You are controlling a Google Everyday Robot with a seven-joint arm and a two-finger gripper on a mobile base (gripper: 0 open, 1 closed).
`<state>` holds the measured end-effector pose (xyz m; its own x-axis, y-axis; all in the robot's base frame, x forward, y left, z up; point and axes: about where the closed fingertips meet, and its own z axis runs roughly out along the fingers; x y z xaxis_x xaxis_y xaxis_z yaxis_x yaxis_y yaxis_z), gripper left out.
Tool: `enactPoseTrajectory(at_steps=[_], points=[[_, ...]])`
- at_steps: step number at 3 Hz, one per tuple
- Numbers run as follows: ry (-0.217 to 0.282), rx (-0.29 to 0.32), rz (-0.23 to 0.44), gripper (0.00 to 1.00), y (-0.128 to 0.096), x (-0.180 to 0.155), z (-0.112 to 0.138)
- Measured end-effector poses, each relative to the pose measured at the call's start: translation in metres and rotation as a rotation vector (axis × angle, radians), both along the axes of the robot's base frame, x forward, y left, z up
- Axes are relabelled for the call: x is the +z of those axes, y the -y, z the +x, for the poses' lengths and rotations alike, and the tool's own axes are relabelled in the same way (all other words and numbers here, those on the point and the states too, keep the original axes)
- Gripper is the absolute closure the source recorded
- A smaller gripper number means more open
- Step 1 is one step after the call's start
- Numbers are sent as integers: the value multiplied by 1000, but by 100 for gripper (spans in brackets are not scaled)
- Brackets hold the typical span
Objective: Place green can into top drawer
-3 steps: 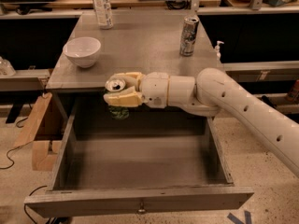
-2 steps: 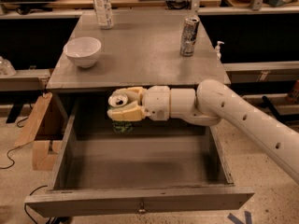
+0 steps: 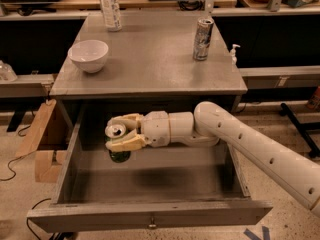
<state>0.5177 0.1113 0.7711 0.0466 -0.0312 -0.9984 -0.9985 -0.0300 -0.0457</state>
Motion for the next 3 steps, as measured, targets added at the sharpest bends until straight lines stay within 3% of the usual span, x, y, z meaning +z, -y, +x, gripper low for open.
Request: enactPoseTrajectory(at_steps=[2,3], points=[[58,60,-57,100,-38,-55,-24],[31,67,-77,100,-51,-89,-38]])
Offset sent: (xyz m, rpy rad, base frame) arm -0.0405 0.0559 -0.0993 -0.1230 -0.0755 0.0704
